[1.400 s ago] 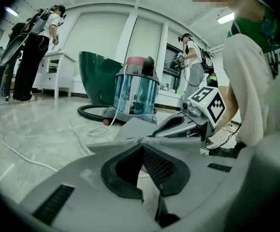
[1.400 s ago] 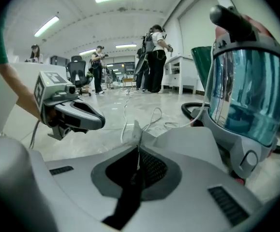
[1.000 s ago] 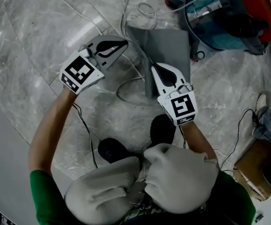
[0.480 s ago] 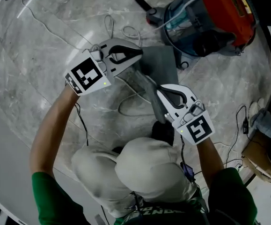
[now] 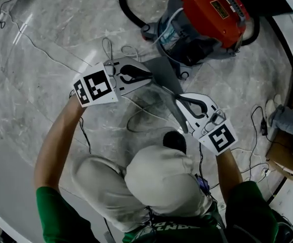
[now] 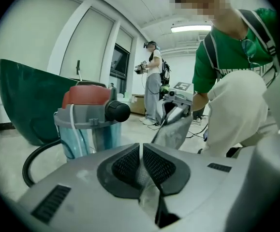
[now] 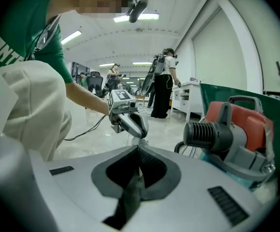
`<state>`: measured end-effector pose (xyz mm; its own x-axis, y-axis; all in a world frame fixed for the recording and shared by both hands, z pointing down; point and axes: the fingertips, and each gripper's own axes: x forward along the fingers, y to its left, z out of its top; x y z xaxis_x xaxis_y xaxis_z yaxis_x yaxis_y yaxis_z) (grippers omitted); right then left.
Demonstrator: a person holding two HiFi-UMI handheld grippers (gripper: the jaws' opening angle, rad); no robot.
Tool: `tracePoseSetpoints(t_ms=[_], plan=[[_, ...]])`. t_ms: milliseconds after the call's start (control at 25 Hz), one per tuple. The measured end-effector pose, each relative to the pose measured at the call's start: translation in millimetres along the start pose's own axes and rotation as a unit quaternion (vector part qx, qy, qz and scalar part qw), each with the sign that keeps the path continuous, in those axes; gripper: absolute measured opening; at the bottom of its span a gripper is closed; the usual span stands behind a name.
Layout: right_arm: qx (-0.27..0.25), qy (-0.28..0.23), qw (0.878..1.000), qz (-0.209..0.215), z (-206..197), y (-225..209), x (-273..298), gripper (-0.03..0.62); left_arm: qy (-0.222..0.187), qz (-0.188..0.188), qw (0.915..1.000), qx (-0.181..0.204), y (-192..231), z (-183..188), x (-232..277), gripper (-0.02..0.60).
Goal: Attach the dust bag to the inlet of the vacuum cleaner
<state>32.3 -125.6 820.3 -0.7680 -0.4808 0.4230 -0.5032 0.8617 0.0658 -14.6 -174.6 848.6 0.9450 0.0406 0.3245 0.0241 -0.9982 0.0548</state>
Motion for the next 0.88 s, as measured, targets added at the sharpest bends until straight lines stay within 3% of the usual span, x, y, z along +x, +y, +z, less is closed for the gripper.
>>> tracePoseSetpoints(t_ms=[200, 680, 880], plan=[[-0.008, -0.015, 1.0, -0.004, 15, -7, -6, 0.014, -0.004, -0.017, 0.9998, -0.006, -4, 13, 6, 0.003], [-0.016, -0.028, 0.999, 0.033, 33, -14, -15, 0.014, -0.021, -0.031, 0.9993, 0.002, -3, 36, -3, 0.005], [-0.028, -0.031, 0.998, 0.046, 35, -17, -15, 0.014, -0.017, -0.037, 0.9992, -0.005, -4, 41, 5, 0.051]])
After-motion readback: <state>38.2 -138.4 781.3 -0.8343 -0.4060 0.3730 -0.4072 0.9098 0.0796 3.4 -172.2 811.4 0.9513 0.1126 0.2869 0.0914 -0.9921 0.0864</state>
